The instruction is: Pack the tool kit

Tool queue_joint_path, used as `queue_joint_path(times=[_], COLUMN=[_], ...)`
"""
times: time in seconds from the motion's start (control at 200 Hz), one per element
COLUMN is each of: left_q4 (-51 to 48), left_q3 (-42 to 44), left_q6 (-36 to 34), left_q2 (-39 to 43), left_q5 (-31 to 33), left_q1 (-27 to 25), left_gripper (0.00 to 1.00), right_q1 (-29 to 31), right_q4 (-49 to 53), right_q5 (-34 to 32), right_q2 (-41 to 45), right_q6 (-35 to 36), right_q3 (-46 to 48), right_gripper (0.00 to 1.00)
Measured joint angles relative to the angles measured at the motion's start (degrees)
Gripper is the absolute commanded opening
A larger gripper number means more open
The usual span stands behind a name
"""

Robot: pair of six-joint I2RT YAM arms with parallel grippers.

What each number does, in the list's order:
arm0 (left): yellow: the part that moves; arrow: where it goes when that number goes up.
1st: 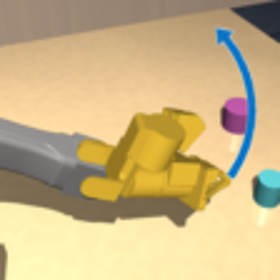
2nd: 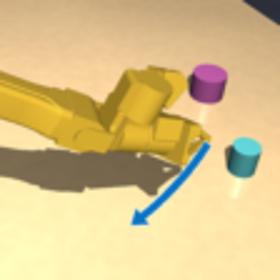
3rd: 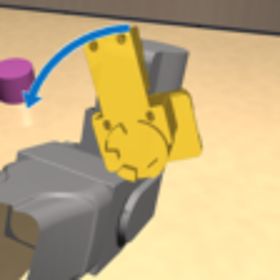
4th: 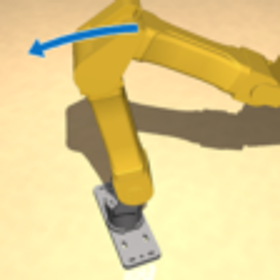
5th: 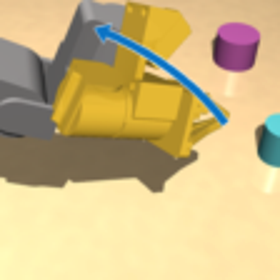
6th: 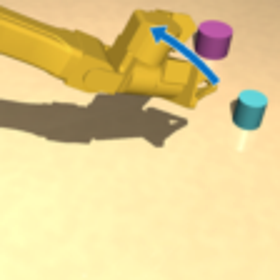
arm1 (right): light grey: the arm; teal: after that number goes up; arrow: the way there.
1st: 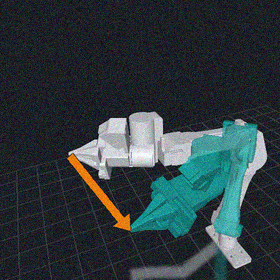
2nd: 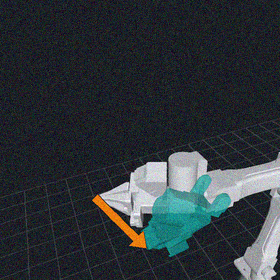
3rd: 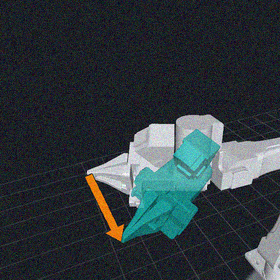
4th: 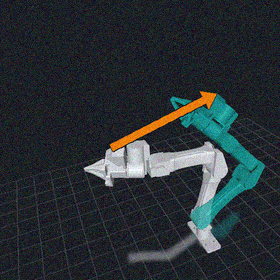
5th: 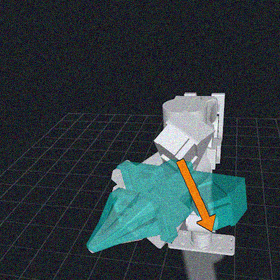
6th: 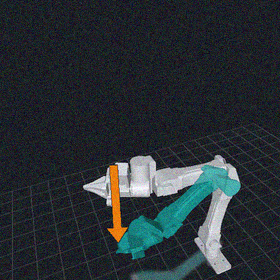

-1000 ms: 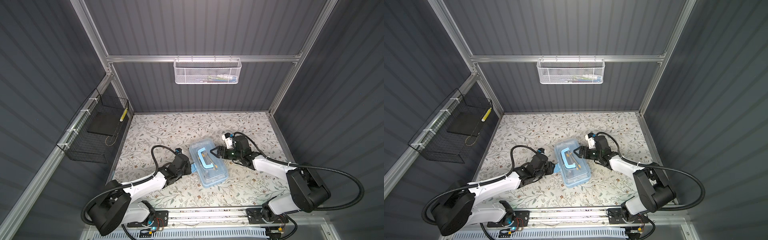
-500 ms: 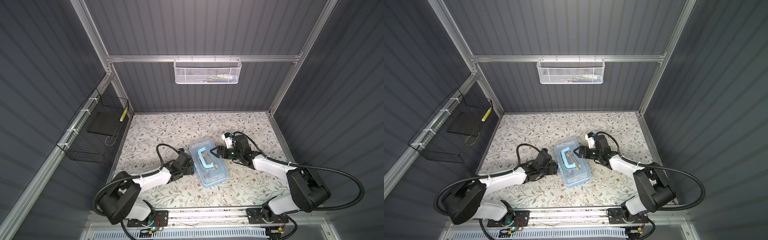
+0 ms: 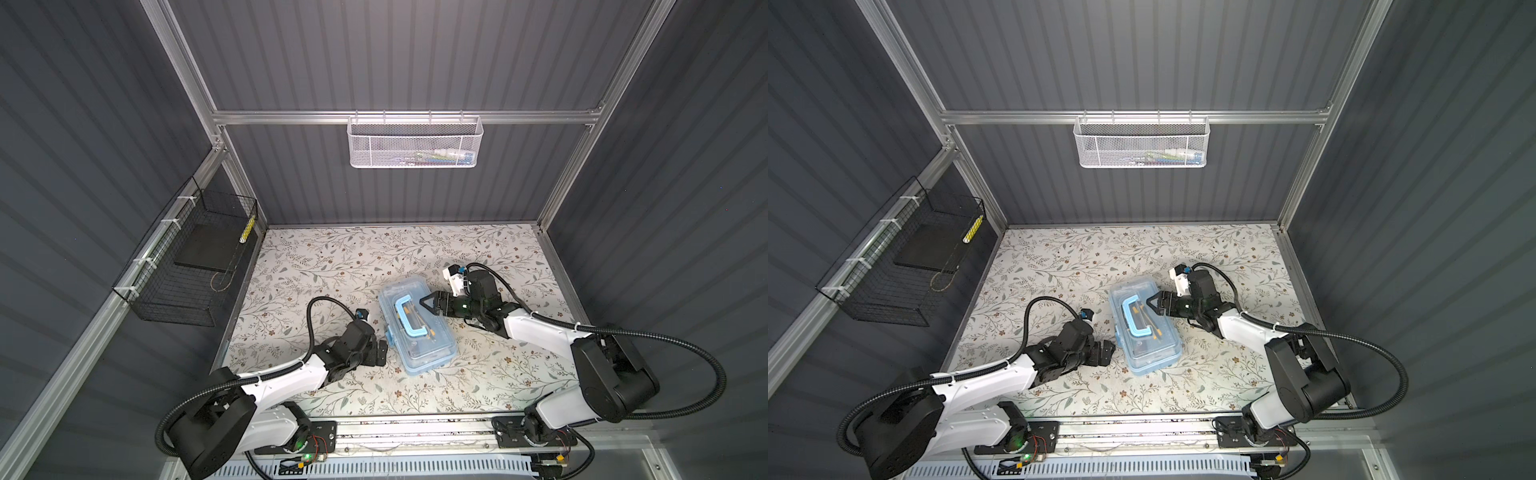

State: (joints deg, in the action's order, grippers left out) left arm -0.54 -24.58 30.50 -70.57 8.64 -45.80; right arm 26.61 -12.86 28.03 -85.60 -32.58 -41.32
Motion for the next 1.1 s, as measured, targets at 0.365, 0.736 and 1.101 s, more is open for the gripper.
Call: queue_joint_path(times=[0.365,0.736,1.101], left_q4=[11.0,15.9,6.6], left_q3=[0.9,0.8,-0.1], left_q6=[-3.2,-4.7,-2.2], left_q2=[-4.6,-9.1,-4.2], left_q5=[-1.0,3.9,10.4], left_q1=[-1.7,-2.3,-2.5], left_gripper=[0.99,1.0,0.99], right_q1=[0.0,-0.1,-0.1], right_q4=[0.0,-0.8,-1.1], right_q5=[-0.1,-1.4,-1.4], right_q2=[0.1,0.4,0.8], right_q6=[0.0,0.0,-0.2], right_q3=[0.0,0.5,0.9], right_gripper=[0.81,0.81,0.81])
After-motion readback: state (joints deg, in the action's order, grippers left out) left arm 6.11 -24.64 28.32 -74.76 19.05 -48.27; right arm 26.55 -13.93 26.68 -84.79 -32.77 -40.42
